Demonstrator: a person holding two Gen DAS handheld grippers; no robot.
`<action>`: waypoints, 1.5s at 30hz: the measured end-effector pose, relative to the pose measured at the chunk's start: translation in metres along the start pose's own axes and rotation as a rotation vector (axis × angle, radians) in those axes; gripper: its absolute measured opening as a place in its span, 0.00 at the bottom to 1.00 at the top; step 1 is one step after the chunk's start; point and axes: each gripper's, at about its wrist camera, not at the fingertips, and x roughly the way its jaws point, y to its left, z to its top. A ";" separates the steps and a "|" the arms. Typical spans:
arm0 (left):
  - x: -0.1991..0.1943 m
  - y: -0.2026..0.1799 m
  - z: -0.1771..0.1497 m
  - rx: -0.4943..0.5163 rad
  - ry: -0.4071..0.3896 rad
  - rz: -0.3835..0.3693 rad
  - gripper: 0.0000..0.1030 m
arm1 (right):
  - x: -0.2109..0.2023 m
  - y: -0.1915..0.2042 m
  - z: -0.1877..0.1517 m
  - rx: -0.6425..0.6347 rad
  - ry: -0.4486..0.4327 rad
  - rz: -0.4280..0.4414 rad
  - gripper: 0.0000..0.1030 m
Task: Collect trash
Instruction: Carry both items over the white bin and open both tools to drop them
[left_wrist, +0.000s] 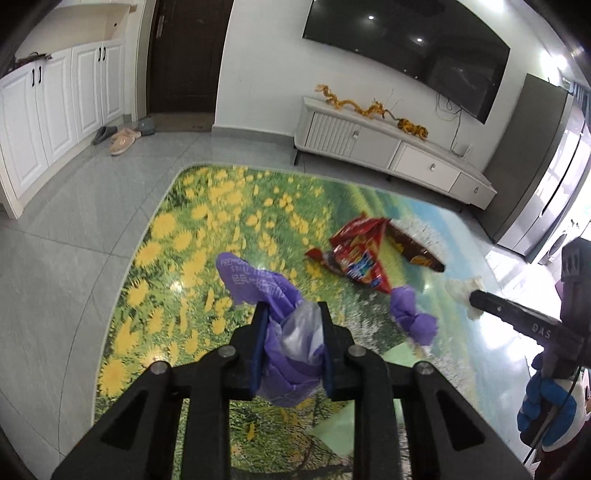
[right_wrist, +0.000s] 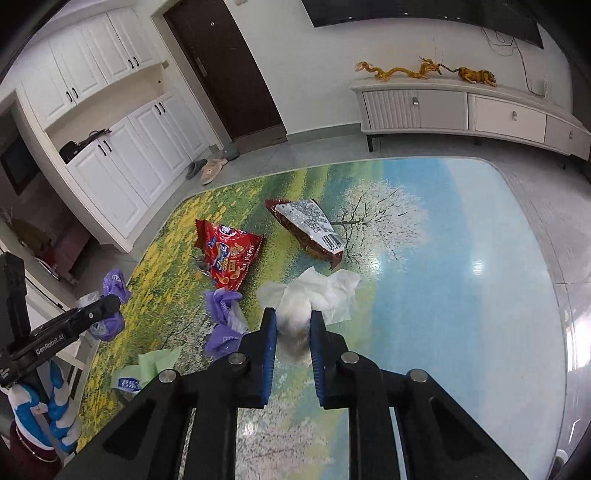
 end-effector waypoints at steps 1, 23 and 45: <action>-0.008 -0.004 0.002 0.006 -0.014 -0.004 0.22 | -0.012 0.000 -0.003 0.000 -0.015 0.003 0.16; -0.089 -0.288 -0.065 0.436 0.018 -0.437 0.22 | -0.265 -0.125 -0.157 0.205 -0.203 -0.367 0.16; 0.027 -0.553 -0.192 0.656 0.454 -0.620 0.50 | -0.262 -0.297 -0.297 0.624 -0.036 -0.492 0.39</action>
